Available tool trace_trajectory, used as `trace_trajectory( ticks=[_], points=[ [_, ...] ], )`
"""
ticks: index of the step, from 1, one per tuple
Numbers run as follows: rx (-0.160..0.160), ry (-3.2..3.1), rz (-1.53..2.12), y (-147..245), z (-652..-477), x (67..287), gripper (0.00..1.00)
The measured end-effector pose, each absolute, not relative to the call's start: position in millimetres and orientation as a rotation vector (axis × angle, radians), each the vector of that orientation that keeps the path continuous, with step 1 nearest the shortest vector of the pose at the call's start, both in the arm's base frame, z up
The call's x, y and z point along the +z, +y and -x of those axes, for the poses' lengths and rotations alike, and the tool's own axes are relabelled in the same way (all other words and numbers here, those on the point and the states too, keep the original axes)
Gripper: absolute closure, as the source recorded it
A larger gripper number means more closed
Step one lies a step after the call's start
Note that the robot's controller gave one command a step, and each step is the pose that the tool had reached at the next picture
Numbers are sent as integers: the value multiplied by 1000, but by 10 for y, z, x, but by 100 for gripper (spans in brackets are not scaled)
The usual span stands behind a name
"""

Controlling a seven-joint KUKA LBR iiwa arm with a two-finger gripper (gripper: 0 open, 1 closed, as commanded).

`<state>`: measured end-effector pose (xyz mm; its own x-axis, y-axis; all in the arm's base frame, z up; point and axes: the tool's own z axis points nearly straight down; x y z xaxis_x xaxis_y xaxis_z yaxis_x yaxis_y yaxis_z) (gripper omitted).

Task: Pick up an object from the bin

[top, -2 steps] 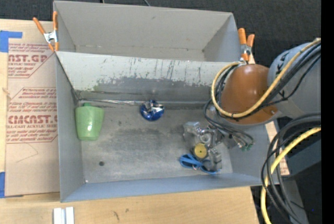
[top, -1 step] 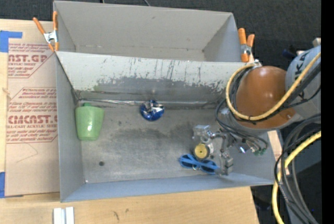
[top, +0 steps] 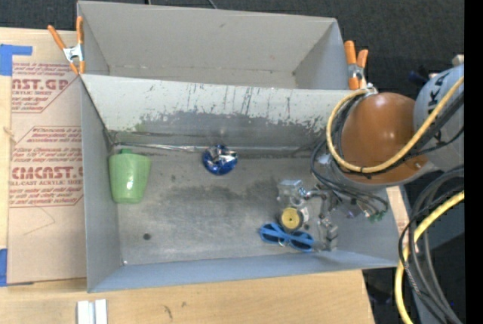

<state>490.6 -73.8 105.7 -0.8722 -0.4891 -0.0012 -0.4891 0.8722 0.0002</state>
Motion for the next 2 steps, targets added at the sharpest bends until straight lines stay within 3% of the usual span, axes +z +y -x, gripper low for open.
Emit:
trace_trajectory(
  ticks=[1,2],
  points=[
    [-4,3066,597,-672,-4851,719,0],
    [-2,3075,598,-666,-4876,727,0]
  ],
)
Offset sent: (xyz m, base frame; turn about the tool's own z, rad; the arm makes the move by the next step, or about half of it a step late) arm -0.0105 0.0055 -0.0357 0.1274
